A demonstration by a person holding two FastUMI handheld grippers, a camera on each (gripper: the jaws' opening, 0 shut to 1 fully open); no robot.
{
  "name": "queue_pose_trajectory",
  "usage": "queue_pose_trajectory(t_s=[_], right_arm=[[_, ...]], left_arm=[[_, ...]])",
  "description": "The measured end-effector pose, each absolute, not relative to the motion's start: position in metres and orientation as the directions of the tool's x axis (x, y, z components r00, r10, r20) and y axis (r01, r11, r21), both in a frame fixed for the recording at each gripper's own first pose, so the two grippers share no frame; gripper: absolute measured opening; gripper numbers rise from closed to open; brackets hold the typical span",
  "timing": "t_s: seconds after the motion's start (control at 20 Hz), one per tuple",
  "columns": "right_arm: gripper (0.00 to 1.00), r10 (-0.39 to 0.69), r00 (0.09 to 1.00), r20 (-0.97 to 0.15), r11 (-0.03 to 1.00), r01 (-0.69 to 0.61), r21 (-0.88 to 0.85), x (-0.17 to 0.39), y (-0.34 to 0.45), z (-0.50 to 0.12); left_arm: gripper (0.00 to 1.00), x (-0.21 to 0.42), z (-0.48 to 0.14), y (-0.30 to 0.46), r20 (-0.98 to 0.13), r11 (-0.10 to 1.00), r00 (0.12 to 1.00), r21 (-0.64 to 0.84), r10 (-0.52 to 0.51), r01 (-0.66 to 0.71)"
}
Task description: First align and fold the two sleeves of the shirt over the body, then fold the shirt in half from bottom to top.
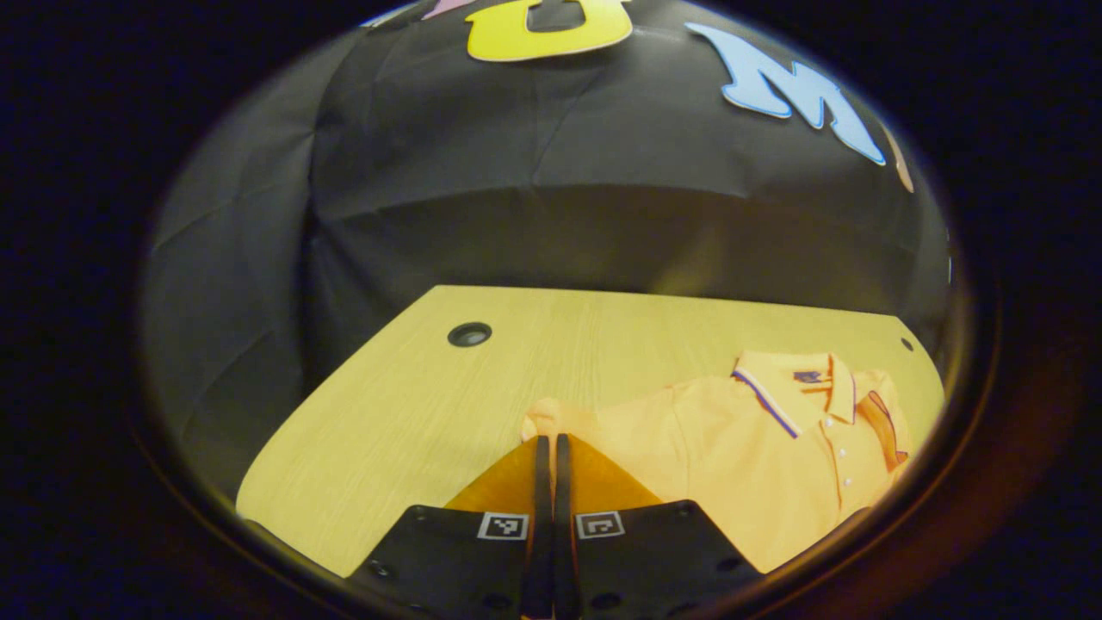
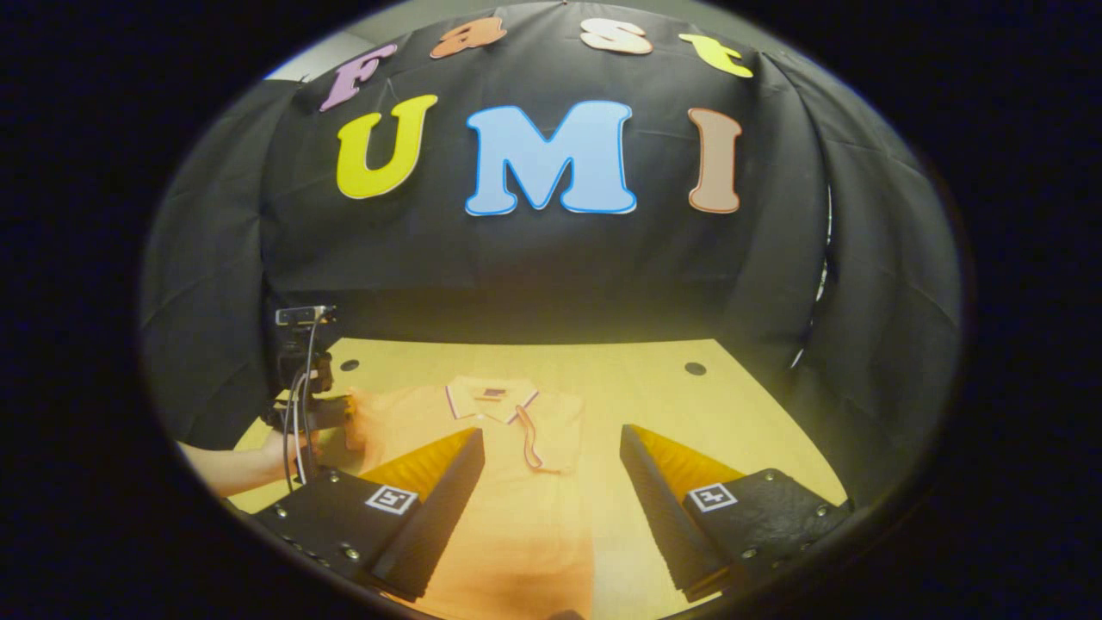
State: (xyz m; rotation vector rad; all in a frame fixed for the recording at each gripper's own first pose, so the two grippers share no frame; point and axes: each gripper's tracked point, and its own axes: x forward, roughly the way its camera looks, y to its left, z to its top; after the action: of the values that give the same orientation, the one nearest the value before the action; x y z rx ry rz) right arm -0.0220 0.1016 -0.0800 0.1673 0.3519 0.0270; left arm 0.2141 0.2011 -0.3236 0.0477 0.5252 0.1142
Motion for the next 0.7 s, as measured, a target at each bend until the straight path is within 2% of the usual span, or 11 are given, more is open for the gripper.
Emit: queue_pose_trajectory(t_s=[0.15,0.4,0.7], right_arm=[[0.99,0.032,0.938,-0.346,0.984,0.03,0.174,-0.023,0.102,-0.082],[0.99,-0.004,0.934,-0.356,0.98,0.075,0.186,-0.022,0.108,-0.091],[0.98,0.02,0.917,-0.398,0.977,0.067,0.203,-0.034,0.113,-0.1]], left_arm=[[0.06,0.218,-0.301,0.17,-0.465,0.998,0.884,0.058,0.054,-0.03],[0.06,0.218,-0.301,0.112,-0.483,0.994,0.872,0.034,-0.074,0.103],[0.06,0.207,-0.328,0.075,-0.545,0.985,0.828,0.019,-0.135,0.174]])
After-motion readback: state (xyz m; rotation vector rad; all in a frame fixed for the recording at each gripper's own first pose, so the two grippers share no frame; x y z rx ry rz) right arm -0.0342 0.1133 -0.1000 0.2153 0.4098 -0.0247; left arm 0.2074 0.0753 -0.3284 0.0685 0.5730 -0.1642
